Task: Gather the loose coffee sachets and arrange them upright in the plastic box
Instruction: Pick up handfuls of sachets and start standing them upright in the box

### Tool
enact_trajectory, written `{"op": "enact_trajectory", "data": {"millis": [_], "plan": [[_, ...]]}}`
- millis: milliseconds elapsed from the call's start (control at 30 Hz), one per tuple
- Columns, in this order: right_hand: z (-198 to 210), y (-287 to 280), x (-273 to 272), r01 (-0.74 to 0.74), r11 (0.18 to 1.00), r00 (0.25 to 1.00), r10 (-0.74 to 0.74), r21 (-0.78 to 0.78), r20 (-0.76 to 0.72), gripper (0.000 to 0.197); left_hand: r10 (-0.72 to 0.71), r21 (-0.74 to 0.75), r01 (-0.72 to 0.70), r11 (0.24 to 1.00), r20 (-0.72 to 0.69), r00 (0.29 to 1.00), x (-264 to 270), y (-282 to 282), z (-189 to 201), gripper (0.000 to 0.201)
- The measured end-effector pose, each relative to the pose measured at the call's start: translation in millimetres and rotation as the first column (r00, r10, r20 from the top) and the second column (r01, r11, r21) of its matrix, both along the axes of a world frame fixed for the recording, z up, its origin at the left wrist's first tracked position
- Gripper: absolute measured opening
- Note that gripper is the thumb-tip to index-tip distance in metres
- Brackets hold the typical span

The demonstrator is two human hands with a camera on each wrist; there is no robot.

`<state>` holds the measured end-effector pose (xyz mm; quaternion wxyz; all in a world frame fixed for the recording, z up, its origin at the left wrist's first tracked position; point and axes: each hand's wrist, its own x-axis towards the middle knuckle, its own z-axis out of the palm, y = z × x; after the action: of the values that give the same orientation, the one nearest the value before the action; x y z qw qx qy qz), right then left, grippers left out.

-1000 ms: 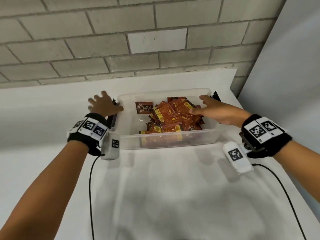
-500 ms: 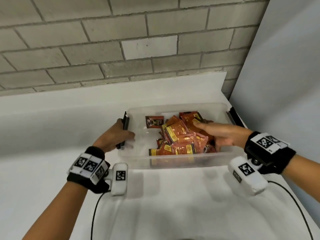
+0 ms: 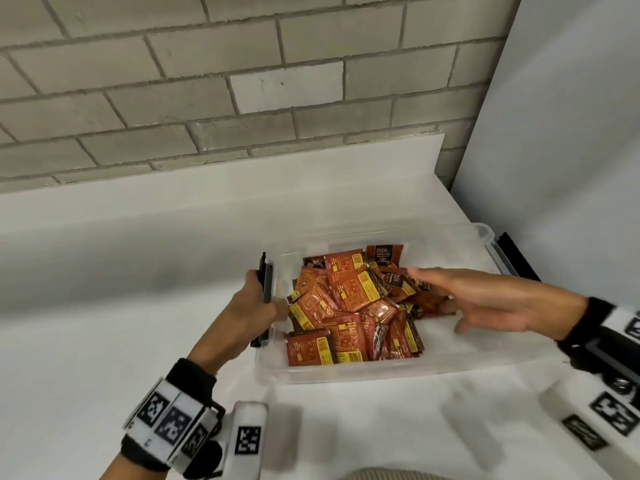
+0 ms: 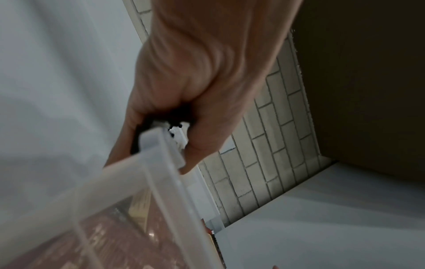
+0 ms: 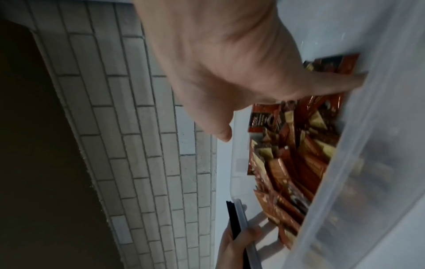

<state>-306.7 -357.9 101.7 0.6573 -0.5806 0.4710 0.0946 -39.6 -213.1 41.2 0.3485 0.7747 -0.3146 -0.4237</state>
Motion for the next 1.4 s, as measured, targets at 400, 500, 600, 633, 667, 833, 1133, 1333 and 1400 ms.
{"op": "enact_trajectory", "data": {"millis": [400, 500, 600, 633, 667, 833, 1133, 1333, 1400], "plan": [[-43, 5, 18, 0.182, 0.981, 0.983, -0.183, -0.065, -0.01, 0.044, -0.005, 0.025, 0.005, 1.0, 0.026, 1.0, -28, 16, 4, 0.042], [-43, 13, 32, 0.143, 0.99, 0.987, -0.144, 0.013, 0.071, 0.044, -0.001, 0.025, 0.0, 1.0, 0.027, 1.0, -32, 19, 7, 0.042], [-34, 18, 36, 0.003, 1.0, 0.996, -0.004, 0.011, 0.086, 0.075, 0.014, 0.028, -0.014, 0.999, 0.017, 1.0, -35, 20, 11, 0.042], [-32, 16, 34, -0.008, 1.0, 0.995, 0.006, 0.02, 0.098, 0.068, 0.015, 0.033, -0.015, 0.999, 0.012, 1.0, -35, 20, 11, 0.043], [-26, 15, 32, 0.021, 0.999, 0.993, -0.024, 0.032, 0.118, 0.05, 0.016, 0.034, -0.016, 0.999, 0.014, 1.0, -36, 20, 12, 0.043], [-22, -8, 21, 0.323, 0.94, 0.943, -0.31, -0.107, 0.123, 0.059, 0.021, 0.052, -0.023, 0.998, 0.03, 0.999, -38, 18, 14, 0.045], [-35, 22, 82, 0.002, 0.999, 0.995, 0.002, -0.041, 0.096, 0.075, 0.029, 0.061, -0.031, 0.998, 0.037, 0.999, -41, 20, 17, 0.047], [-12, 20, 51, 0.103, 0.993, 0.989, -0.097, -0.05, 0.114, 0.068, 0.057, 0.043, -0.057, 0.997, 0.019, 0.998, -42, 19, 17, 0.045], [-11, 21, 30, 0.149, 0.986, 0.987, -0.145, -0.069, 0.068, 0.068, 0.057, 0.045, -0.058, 0.997, 0.027, 0.998, -43, 19, 18, 0.045]]}}
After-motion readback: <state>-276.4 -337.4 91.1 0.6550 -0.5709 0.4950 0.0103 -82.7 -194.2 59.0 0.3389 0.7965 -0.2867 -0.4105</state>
